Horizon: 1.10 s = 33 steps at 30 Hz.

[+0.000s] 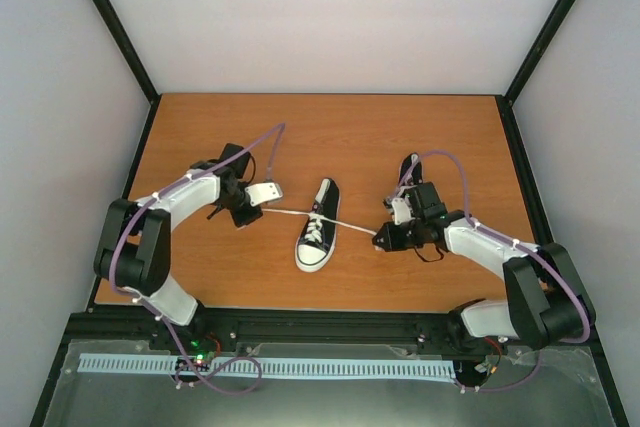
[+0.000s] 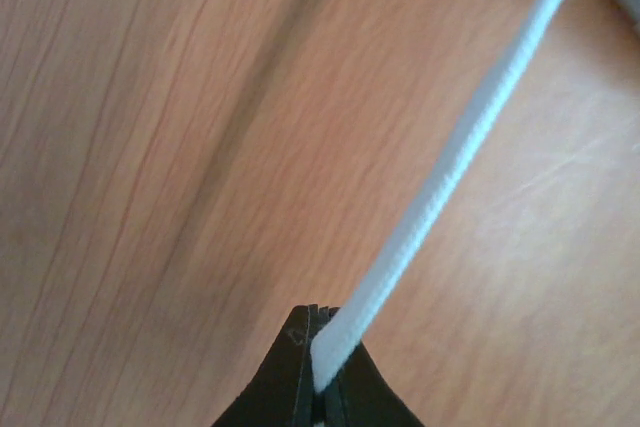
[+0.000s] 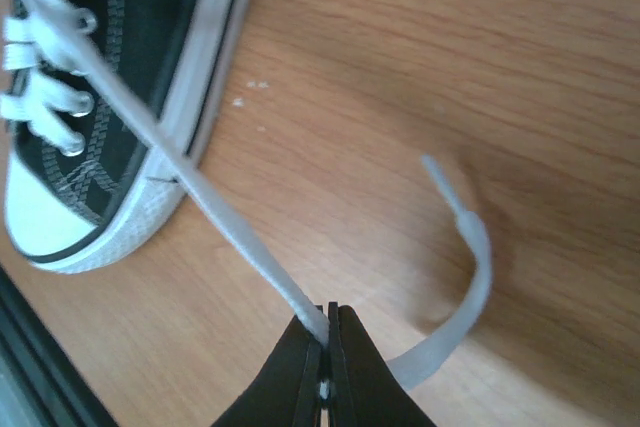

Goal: Tie the shoes
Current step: Tie the shoelace on the shoe.

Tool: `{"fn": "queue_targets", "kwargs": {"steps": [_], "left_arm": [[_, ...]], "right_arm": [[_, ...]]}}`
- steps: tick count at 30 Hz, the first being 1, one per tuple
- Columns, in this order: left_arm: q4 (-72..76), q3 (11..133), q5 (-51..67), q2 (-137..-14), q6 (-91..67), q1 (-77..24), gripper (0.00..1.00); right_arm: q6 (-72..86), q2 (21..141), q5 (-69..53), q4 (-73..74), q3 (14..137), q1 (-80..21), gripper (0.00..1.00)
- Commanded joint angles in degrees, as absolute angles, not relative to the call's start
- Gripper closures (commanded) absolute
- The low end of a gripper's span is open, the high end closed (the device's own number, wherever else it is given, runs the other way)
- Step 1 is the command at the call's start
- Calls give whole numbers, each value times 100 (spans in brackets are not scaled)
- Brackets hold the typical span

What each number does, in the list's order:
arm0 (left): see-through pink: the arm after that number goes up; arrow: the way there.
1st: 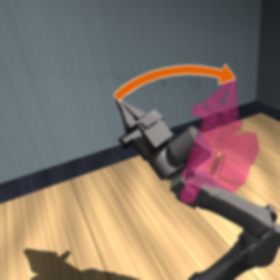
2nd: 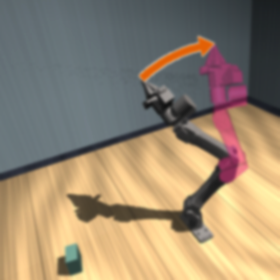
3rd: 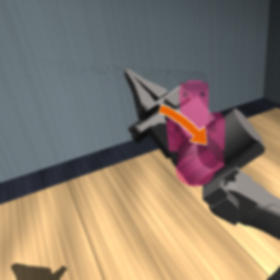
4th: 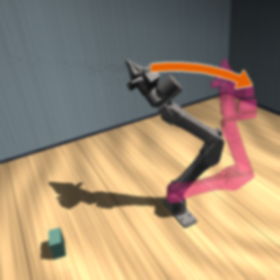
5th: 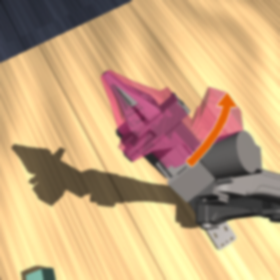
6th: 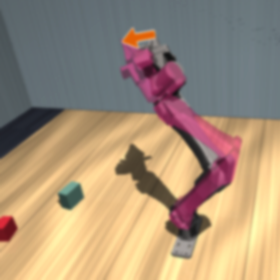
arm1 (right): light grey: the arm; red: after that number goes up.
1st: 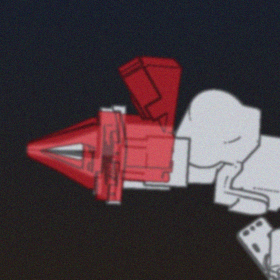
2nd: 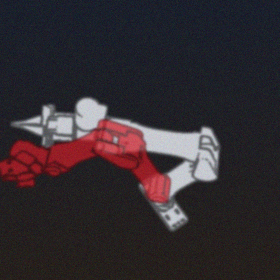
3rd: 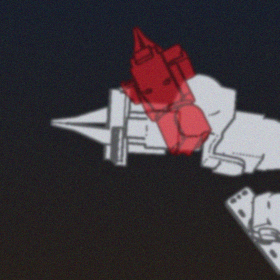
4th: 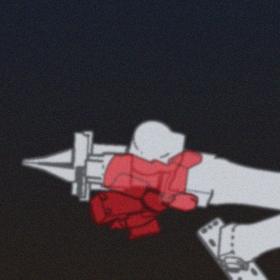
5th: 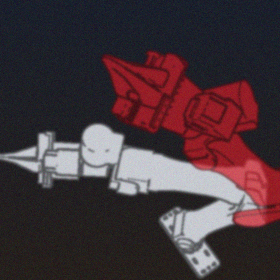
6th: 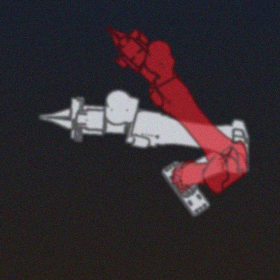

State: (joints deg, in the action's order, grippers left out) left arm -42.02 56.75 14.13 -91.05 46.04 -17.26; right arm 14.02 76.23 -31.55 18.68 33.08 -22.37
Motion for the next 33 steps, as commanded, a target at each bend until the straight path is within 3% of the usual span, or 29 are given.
{"fn": "queue_targets", "kwargs": {"steps": [1,8,20,26,33], "left_arm": [[-3863,5671,656,-9420,4488,-1499,99],[-3434,5865,-81,-10055,4330,-1368,99],[-3664,5798,26,-9935,4242,-1359,99],[-3832,5563,1073,-9376,4041,-2346,99],[-3819,5647,1482,-9700,3997,-3208,99]], "right_arm": [[1736,7686,-2917,1595,3170,-1818,97],[1669,7679,-2633,1645,3111,-1398,97],[1492,7882,-2985,1595,3071,-943,97],[1356,7814,-2507,1898,3522,-1787,97],[1490,7849,-2405,1742,3594,-2246,97]]}}
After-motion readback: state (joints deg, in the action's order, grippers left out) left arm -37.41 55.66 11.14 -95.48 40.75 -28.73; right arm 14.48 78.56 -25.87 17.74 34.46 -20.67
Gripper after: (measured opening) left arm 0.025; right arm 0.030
